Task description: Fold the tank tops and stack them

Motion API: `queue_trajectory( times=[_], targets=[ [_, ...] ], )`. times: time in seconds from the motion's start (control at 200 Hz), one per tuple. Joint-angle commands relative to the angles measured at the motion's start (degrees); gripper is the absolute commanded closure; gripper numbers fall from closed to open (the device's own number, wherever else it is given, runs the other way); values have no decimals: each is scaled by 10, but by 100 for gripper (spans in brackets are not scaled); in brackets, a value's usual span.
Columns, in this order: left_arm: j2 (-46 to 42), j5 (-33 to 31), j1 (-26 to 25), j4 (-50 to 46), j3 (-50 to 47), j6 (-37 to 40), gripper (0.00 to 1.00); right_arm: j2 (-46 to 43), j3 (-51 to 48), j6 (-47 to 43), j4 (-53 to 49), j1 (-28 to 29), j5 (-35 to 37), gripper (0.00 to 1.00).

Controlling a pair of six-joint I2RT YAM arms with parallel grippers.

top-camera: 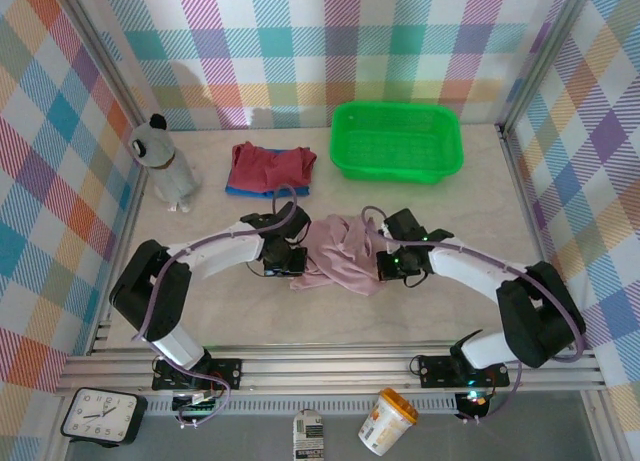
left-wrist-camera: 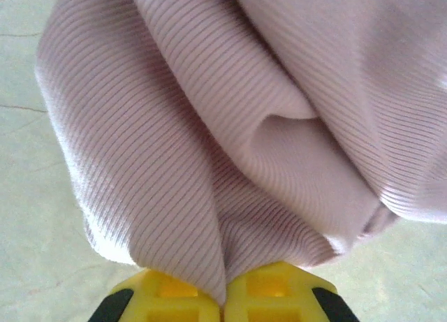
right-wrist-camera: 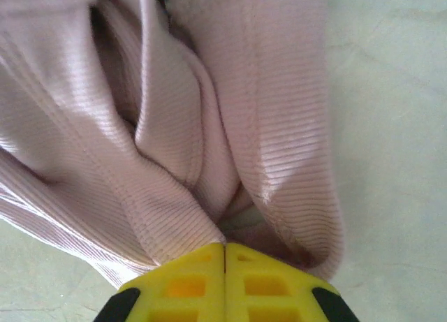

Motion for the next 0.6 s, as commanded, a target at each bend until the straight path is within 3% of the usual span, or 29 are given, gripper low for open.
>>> queue_trajectory(
  times=[0.0,0.23,0.48,0.595],
  targets=[
    [-47,33,-22,-81,62,16,97,-51,41,-17,-25,-45,-3,100],
    [-87,78,-58,-195,235,24,98,-140,159,-75,-81,-137,2,100],
    [-67,138,-138,-202,383,8,98,-185,304,-132,-120,-204,42,100],
    [-68,180,-156,-172,414,-5,98,-190,345,-154,-122,-209,58,100]
  ],
)
